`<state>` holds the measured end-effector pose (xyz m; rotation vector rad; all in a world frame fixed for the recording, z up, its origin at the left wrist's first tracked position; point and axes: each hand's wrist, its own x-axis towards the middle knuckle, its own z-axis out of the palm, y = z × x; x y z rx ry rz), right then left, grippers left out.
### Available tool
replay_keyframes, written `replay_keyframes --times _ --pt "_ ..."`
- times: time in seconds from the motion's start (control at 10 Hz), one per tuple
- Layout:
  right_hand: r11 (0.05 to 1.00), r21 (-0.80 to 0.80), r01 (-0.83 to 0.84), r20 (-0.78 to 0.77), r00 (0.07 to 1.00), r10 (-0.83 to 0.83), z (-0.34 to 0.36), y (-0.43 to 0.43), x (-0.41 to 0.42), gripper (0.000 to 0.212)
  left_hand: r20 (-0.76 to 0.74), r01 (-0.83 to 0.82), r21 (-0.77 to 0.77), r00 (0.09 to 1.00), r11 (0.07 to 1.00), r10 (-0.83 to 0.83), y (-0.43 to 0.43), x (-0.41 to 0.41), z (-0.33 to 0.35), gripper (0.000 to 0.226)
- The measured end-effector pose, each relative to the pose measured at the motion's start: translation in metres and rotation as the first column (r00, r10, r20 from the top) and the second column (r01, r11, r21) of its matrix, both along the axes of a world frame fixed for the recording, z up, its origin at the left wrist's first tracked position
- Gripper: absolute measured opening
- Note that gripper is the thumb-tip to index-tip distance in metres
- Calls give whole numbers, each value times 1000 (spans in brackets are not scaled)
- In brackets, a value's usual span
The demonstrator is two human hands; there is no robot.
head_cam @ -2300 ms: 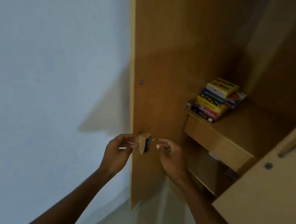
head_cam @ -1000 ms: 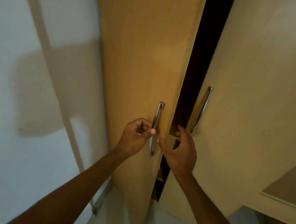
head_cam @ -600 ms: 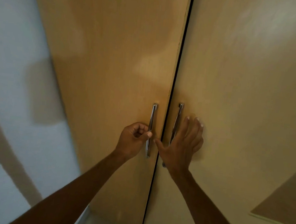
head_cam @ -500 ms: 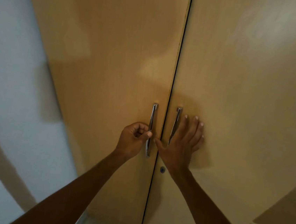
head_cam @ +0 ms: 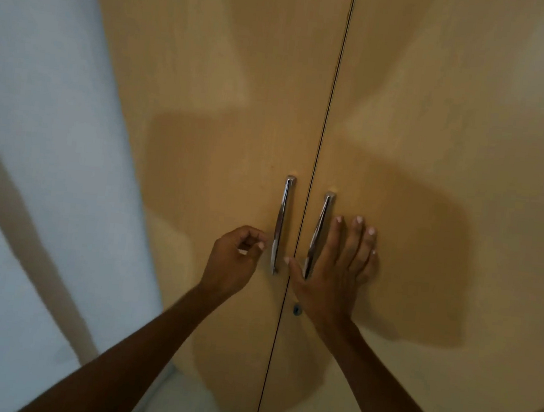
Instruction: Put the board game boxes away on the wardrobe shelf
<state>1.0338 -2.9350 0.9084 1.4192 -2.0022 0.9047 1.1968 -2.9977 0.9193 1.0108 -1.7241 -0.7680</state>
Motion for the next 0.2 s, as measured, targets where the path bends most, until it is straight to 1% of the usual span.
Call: replay_keyframes --times 0.1,0.2 --pt "983 5 -185 114 976 183 1 24 3 107 54 -183 -2 982 983 182 42 26 -9 15" --pt "927 68 -369 165 920 355 0 63 12 109 124 -365 -49 922 930 368 102 52 -12 25"
